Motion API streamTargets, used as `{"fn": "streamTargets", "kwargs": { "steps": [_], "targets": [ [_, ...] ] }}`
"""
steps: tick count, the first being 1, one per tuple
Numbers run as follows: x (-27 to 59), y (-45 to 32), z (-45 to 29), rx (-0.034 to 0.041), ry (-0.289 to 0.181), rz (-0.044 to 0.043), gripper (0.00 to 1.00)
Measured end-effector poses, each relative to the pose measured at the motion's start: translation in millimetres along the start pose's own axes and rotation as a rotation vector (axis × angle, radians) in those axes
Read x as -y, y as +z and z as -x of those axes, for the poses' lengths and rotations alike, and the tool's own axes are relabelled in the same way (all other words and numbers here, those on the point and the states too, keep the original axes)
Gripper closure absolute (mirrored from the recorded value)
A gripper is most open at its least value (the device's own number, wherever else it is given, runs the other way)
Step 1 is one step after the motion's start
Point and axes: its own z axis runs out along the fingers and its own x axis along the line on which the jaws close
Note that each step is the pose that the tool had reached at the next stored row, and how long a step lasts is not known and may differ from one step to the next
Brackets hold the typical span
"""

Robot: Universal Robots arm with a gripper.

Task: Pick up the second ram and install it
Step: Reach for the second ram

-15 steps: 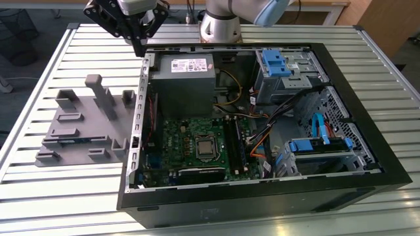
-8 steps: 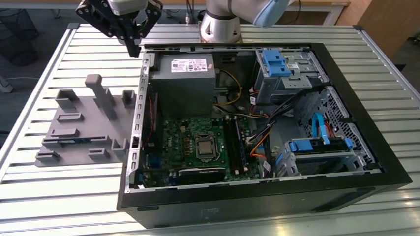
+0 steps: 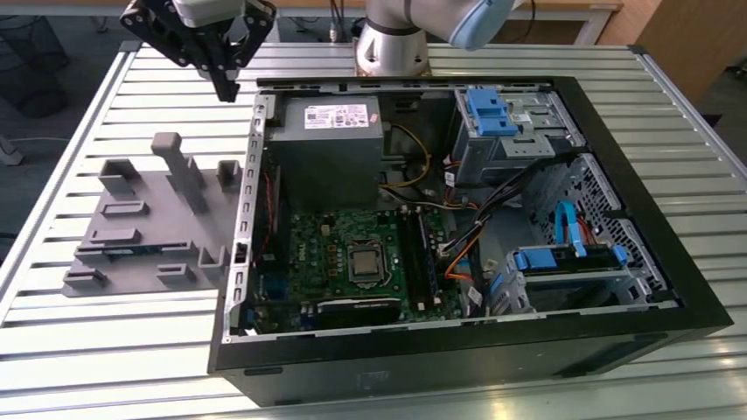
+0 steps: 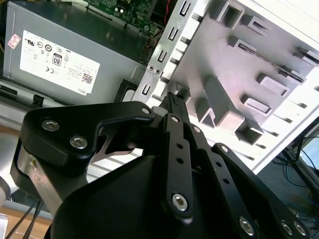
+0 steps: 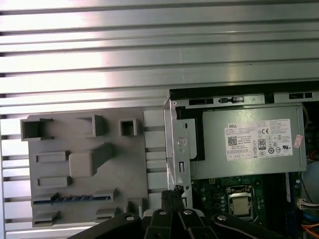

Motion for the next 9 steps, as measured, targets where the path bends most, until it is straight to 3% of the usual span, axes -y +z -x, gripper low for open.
{"fn": "streamTargets", "kwargs": {
  "steps": [9],
  "targets": [
    [0.8, -0.3, -11.3, 0.0, 0.0, 0.0, 0.89]
  ]
}}
